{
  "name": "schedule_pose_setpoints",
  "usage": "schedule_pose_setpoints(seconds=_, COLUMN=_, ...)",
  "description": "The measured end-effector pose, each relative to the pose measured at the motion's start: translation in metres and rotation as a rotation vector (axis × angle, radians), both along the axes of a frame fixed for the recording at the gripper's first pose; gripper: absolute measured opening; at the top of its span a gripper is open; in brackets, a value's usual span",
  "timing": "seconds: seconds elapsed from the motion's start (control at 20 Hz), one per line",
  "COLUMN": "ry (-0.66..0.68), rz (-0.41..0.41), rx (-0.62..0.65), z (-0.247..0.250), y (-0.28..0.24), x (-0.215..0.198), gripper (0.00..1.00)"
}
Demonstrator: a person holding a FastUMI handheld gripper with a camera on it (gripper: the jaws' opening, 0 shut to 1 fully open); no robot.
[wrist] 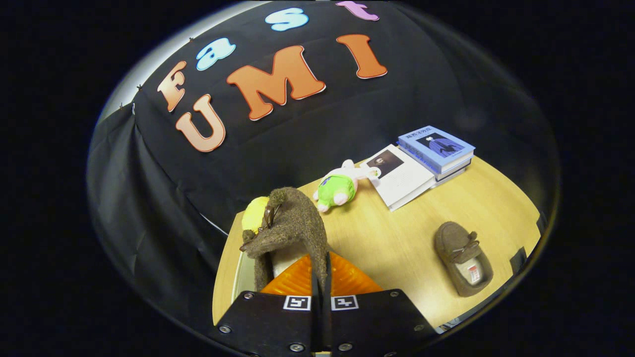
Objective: Open the storage box then place both shoes into the box .Put the left shoe in first, then the right shoe, with the right side of both shoes facing outward in a uniform manner.
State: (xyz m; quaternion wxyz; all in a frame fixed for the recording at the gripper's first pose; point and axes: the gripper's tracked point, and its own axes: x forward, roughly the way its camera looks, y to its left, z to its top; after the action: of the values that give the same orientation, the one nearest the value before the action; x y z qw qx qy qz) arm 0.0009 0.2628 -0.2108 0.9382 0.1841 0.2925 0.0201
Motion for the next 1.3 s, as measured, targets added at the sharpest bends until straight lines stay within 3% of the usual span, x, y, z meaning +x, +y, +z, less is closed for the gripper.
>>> schedule_pose_setpoints(seconds=0.7, ry=0.167, rz=0.091, rx=-0.003, z=-0.078, y=0.114, x=-0.016, gripper=0.03)
schedule_pose_setpoints(seconds=0.75, ry=0.166, rz=0.106, rx=0.014, z=-0.077, y=0.12, x=-0.016, gripper=0.1)
schedule_pose_setpoints(seconds=0.95, ry=0.121, rz=0.122, rx=-0.01, z=-0.062, y=0.122, x=-0.011, gripper=0.81)
schedule_pose_setpoints(seconds=1.05, ry=0.099, rz=0.129, rx=-0.034, z=-0.056, y=0.116, x=-0.007, gripper=0.99)
schedule_pose_setpoints(seconds=1.3, ry=0.027, rz=0.129, rx=-0.087, z=-0.032, y=0.081, x=0.001, gripper=0.98)
